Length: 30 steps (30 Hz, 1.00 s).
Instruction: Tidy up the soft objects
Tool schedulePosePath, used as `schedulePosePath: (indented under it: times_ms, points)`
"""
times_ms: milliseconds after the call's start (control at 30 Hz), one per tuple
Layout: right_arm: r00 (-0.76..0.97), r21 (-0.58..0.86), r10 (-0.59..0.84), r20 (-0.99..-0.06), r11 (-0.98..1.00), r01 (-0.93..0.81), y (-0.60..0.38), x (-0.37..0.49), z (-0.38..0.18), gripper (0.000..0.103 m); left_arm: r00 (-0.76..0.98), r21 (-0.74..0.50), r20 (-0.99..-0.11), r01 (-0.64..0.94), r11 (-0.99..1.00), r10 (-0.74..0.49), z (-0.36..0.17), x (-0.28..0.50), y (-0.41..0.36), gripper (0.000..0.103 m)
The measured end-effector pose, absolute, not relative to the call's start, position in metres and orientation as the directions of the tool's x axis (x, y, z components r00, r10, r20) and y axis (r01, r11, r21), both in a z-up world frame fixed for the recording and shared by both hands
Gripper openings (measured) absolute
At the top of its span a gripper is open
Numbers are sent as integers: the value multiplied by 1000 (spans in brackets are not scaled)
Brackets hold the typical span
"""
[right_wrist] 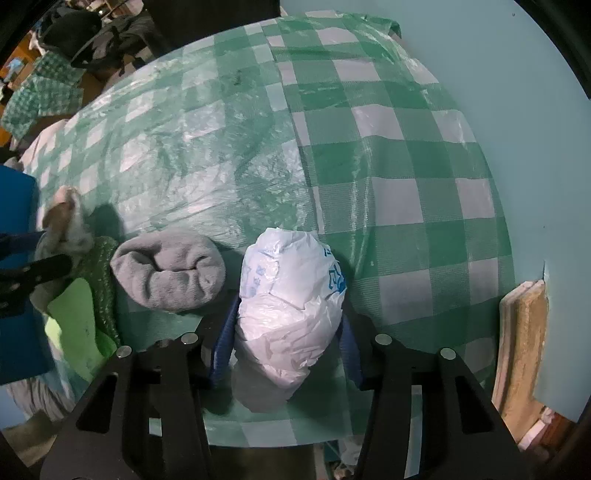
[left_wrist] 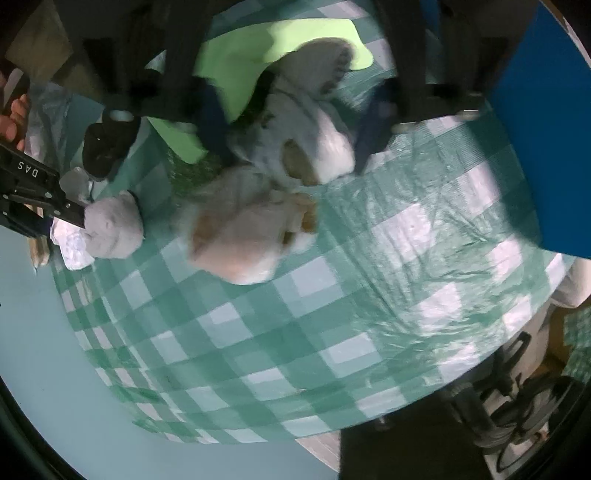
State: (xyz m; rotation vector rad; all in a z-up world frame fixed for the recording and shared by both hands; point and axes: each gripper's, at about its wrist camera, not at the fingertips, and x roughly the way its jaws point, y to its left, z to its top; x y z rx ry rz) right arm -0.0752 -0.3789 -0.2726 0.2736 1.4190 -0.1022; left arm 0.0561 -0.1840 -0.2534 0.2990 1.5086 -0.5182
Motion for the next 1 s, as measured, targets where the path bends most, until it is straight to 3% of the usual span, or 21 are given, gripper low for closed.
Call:
schedulePosePath:
  times_ms: [400,1000]
  points:
    - [187,112,72,-980,971,211,-370,-74,-247,48,-1,-215,-971,442,871,-239,-223,63,-165,49]
    - [274,119,84,-958,986,113,-352,-56,-189,48,114,-206,-954,416,886,-276,-156,52,-134,47]
